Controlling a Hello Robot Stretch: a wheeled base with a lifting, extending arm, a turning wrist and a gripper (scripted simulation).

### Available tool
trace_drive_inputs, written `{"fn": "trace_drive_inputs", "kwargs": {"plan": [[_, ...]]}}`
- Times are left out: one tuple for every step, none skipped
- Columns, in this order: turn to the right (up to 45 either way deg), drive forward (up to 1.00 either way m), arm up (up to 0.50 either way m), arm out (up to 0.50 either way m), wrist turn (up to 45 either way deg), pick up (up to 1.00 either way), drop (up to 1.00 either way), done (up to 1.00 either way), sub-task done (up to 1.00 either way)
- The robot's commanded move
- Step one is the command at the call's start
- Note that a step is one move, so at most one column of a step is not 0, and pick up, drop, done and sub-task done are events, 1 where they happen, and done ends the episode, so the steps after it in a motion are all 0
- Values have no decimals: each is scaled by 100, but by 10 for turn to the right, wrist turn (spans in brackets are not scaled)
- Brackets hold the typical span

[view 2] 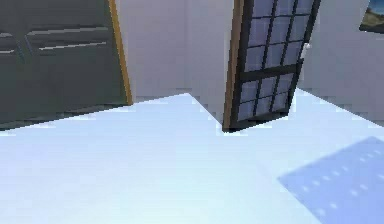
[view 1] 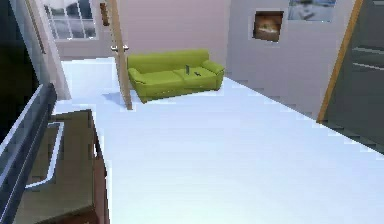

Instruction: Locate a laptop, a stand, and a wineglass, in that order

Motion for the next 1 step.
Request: {"fn": "trace_drive_inputs", "kwargs": {"plan": [[180, 0, 0, 0, 0, 0, 0, 0, 0]]}}
